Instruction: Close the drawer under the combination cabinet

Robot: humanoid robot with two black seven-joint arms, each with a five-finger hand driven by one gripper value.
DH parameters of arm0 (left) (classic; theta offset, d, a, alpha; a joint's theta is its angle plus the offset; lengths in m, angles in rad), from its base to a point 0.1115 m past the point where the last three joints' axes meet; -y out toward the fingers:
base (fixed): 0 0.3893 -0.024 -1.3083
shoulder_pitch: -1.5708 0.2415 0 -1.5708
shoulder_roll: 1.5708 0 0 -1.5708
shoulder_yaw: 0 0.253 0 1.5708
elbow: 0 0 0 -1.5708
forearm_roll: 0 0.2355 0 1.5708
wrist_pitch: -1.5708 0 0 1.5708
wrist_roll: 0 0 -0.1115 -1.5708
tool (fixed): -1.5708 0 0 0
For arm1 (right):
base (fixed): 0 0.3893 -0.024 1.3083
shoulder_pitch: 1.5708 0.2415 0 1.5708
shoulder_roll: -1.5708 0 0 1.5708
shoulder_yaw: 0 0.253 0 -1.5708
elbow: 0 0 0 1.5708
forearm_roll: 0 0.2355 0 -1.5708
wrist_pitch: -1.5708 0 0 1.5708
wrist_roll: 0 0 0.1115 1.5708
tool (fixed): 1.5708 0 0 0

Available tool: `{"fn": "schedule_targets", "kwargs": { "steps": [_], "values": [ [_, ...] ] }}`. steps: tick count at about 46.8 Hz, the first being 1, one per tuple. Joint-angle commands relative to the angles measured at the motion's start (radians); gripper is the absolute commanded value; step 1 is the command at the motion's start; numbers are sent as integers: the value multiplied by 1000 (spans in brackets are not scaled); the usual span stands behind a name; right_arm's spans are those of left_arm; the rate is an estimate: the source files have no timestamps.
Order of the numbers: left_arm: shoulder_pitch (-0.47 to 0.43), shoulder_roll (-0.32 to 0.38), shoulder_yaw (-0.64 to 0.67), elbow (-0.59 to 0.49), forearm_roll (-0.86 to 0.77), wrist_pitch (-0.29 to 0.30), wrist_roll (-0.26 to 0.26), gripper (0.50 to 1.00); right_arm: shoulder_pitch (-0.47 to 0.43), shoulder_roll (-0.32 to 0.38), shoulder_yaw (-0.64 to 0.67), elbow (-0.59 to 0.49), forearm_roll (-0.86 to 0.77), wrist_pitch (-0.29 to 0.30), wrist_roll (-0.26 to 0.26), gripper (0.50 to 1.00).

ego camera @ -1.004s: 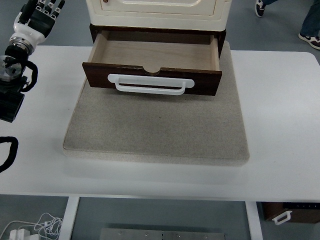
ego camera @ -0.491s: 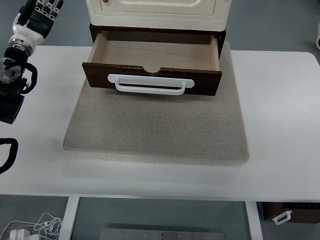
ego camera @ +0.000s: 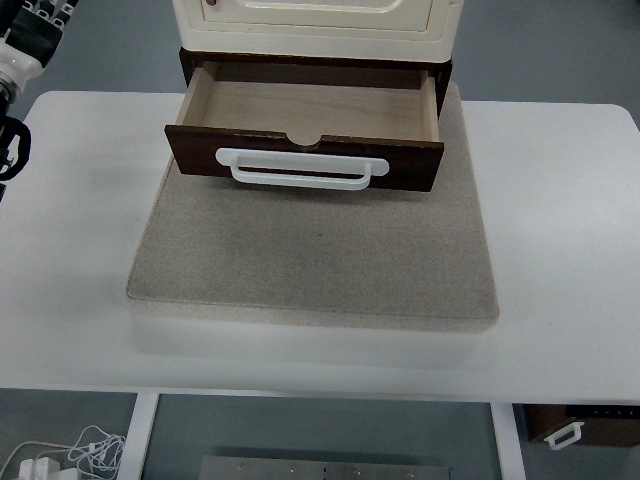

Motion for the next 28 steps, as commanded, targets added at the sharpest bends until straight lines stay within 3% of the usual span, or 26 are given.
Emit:
{"fn": "schedule_targets", "kwargs": {
  "steps": [1, 9, 28],
  "values": [
    [-14, 39, 0, -25, 18, -13, 0, 996, 0, 0, 0, -1, -1, 1, 0, 952],
    [-27, 96, 0, -80, 41, -20, -1, 996, 0, 0, 0, -1, 0, 0, 0, 952],
    [-155, 199, 0, -189, 122, -10, -18, 992, 0, 0, 0, -1, 0, 1, 0, 952]
  ]
}}
